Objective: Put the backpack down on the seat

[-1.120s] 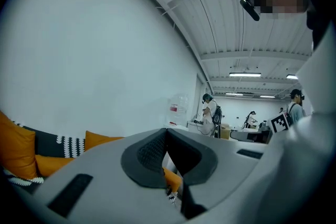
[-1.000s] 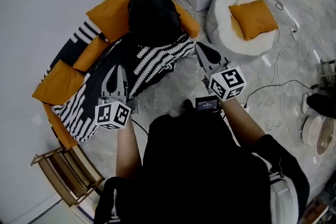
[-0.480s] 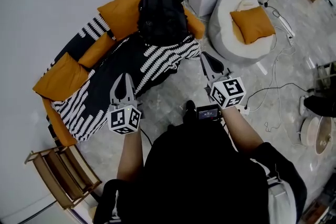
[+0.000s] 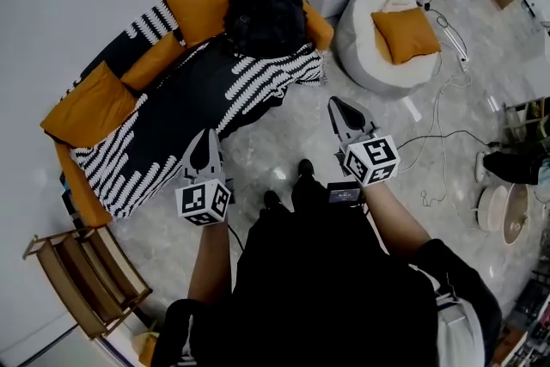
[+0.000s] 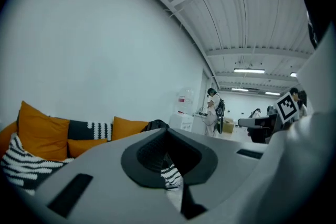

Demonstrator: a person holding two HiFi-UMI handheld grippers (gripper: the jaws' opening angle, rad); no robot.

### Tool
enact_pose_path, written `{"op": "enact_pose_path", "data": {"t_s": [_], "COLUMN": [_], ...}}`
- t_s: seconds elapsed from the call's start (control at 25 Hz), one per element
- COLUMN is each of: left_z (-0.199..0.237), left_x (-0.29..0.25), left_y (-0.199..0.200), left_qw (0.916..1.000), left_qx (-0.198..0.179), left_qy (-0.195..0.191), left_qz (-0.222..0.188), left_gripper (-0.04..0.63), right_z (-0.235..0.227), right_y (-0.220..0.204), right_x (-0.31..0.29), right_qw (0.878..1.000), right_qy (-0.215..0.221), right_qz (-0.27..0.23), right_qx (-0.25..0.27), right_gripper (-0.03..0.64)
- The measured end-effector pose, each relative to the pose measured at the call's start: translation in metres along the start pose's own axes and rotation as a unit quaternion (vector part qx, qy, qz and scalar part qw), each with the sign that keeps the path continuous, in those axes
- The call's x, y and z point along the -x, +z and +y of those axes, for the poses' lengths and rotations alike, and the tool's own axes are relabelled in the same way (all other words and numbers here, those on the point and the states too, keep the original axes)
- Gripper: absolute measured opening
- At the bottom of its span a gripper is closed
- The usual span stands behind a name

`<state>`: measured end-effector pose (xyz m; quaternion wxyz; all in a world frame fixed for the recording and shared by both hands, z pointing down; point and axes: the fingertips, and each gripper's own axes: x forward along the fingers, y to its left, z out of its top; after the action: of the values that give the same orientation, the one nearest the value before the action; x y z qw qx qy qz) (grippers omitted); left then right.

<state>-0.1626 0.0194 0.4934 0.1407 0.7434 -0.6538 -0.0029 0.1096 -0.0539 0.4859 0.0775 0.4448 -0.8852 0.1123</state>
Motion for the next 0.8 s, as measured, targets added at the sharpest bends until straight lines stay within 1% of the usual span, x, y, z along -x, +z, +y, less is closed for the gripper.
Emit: {"op": "enact_pose_path", "data": {"t_s": [0.08, 0.12, 0.24, 0.4, 0.48, 0.68, 0.72, 0.8], "left_z": [-0.002, -0.005, -0.019, -0.046, -0.059, -0.079, -0.082, -0.086], "left_x": [0.006, 0.007, 0.002, -0.005, -0.012, -0.024, -0.025, -0.028], "left_y": [-0.003, -0.003, 0.002, 0.017, 0.020, 0.019, 0.017, 0.013], "left_qw": [0.9998, 0.9998, 0.9999, 0.9991, 0.9988, 0.9988, 0.9988, 0.9979], "left_qx": [0.019, 0.020, 0.011, -0.029, -0.029, -0.017, -0.006, 0.035], "left_qy": [-0.008, -0.009, -0.012, -0.028, -0.037, -0.046, -0.048, -0.054], "left_qz": [0.001, 0.000, -0.007, -0.014, -0.012, -0.005, -0.003, -0.004], "left_gripper": [0.015, 0.015, 0.015, 0.015, 0.015, 0.015, 0.015, 0.015], "right_z": [0.005, 0.004, -0.001, -0.003, -0.008, -0.032, -0.038, -0.050], "right_y": [-0.002, -0.002, 0.003, 0.015, 0.018, 0.016, 0.016, 0.019], "right_x": [0.005, 0.007, 0.009, 0.010, 0.015, 0.029, 0.033, 0.040], "right_qw": [1.000, 1.000, 1.000, 0.998, 0.997, 0.998, 0.998, 0.998], "right_qy": [0.006, 0.008, 0.025, 0.062, 0.070, 0.066, 0.063, 0.055], "right_qz": [-0.002, -0.004, -0.004, -0.008, -0.007, -0.011, -0.015, -0.027], "right_qx": [-0.013, -0.015, -0.001, 0.010, 0.018, 0.003, -0.008, -0.032], "right_gripper": [0.031, 0.031, 0.031, 0.031, 0.031, 0.031, 0.031, 0.031]}}
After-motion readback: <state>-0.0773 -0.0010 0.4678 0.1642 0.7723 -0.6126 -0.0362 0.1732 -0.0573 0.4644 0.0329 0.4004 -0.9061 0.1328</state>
